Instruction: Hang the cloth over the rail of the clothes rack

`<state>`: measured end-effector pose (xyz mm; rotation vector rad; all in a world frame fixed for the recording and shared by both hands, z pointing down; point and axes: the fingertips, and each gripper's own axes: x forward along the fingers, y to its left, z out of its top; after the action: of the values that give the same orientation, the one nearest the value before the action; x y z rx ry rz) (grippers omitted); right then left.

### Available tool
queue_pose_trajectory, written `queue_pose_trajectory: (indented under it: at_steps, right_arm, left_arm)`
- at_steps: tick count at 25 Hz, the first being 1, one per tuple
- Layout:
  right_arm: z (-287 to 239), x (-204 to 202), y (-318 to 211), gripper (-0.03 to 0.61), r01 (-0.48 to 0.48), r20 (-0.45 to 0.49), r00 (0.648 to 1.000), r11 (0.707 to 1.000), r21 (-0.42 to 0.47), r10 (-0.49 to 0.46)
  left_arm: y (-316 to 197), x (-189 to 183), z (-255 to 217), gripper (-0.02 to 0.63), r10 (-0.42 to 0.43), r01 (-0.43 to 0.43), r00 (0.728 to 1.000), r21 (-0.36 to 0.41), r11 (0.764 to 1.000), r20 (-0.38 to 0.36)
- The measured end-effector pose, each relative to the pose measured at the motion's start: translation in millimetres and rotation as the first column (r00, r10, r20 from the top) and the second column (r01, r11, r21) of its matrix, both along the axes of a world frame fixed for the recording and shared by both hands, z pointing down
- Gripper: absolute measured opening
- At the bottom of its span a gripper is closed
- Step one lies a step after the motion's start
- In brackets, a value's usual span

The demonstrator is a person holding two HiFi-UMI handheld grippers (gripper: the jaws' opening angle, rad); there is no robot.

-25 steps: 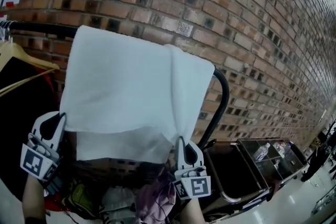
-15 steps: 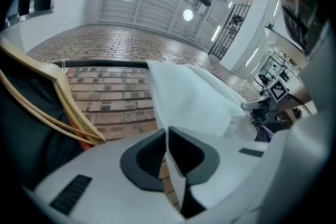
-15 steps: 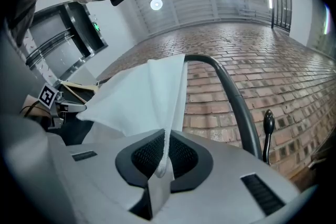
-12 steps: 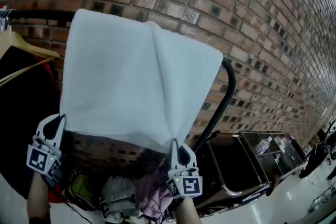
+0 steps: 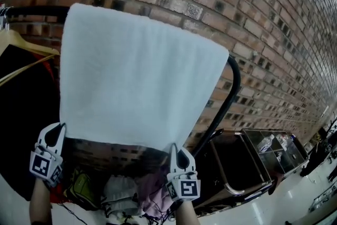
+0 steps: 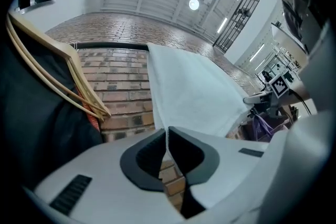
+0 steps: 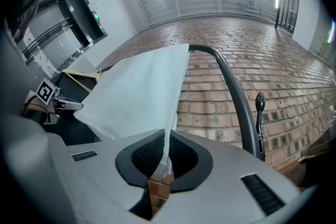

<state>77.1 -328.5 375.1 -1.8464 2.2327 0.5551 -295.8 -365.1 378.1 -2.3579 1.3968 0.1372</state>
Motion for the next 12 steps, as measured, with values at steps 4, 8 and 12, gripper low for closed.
queue_pose_trajectory:
  at_steps: [4, 8, 12]
  right_arm:
    - [6.2, 3.8, 0.2, 0.038, -0.006, 0.040, 0.999, 1.000, 0.001, 0.006]
    - [2.8, 3.0, 4.5, 0.040, 0.019, 0.090, 0.996, 0.999, 0.032, -0.021]
    - [1.7, 5.9, 14.9, 0.057, 0.034, 0.134, 0.990, 0.998, 0.046, -0.040]
  left_arm:
    - [1.9, 2.6, 4.6, 0.035, 0.020, -0.020, 1.000, 0.000, 1.000, -0.019]
    - [7.1, 3.0, 0.6, 0.035, 0.038, -0.037, 0.998, 0.011, 0.999, -0.057]
    - [21.9, -3.6, -8.7, 0.098, 0.033, -0.028, 0.995, 0.060, 0.998, -0.092]
